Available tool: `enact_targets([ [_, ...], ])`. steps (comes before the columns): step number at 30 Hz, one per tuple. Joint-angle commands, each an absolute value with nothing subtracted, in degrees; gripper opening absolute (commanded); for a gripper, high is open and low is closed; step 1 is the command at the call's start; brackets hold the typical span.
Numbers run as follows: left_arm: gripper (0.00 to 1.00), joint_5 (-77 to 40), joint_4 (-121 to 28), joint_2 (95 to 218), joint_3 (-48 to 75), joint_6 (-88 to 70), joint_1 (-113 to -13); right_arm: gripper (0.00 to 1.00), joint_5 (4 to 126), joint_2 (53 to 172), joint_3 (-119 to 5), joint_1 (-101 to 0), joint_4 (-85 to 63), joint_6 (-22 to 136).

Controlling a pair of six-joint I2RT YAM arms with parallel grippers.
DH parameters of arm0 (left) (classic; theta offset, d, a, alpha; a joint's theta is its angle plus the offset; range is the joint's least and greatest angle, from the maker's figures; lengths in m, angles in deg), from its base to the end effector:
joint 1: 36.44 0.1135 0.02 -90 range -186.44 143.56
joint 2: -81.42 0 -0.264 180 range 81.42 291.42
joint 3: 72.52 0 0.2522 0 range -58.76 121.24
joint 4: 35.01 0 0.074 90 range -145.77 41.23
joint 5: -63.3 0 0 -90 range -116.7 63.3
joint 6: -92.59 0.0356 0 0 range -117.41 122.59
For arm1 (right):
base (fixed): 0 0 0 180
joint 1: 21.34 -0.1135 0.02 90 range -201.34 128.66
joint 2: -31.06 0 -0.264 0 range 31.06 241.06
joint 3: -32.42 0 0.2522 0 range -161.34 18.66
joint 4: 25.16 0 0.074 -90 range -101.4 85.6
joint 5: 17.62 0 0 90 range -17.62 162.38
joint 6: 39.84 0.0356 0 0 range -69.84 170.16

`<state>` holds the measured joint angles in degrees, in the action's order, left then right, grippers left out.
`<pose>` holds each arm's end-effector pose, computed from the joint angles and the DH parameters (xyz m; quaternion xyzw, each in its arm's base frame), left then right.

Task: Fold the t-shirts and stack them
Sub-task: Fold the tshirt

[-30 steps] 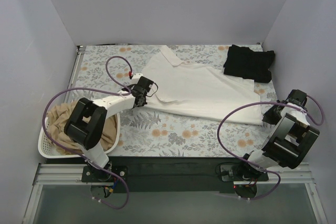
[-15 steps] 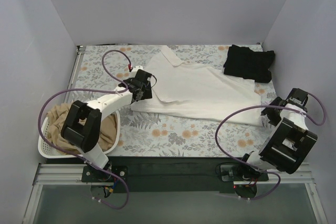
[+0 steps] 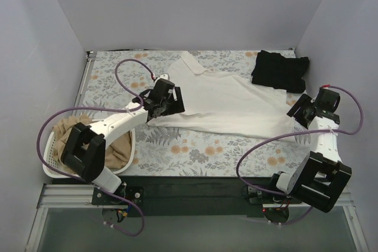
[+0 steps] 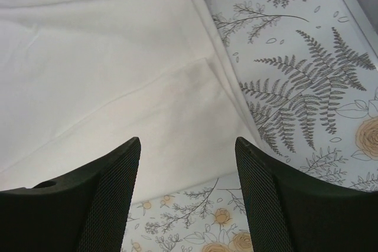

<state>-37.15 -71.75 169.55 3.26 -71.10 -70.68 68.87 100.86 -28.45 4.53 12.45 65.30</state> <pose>0.2757 -0.1799 0.2410 -0.3449 0.8676 -0.2312 0.2737 0.2289 -0.1086 0.2426 0.3146 0.8736 -0.0063 0.3711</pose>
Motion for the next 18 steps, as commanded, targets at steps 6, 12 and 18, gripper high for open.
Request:
enact_targets([
  [6,0.75,-30.48,-65.82,173.08,0.21,-75.46,-73.17,0.73,66.49,96.64,-30.91,1.25,13.38,65.45],
  [12,0.75,-29.95,-64.15,179.05,3.55,-75.64,-73.17,0.73,64.29,94.17,-30.29,1.07,14.0,65.28],
  [18,0.75,-30.74,-64.15,184.07,7.41,-74.67,-73.26,0.72,62.97,91.8,-32.31,0.81,15.84,64.84],
])
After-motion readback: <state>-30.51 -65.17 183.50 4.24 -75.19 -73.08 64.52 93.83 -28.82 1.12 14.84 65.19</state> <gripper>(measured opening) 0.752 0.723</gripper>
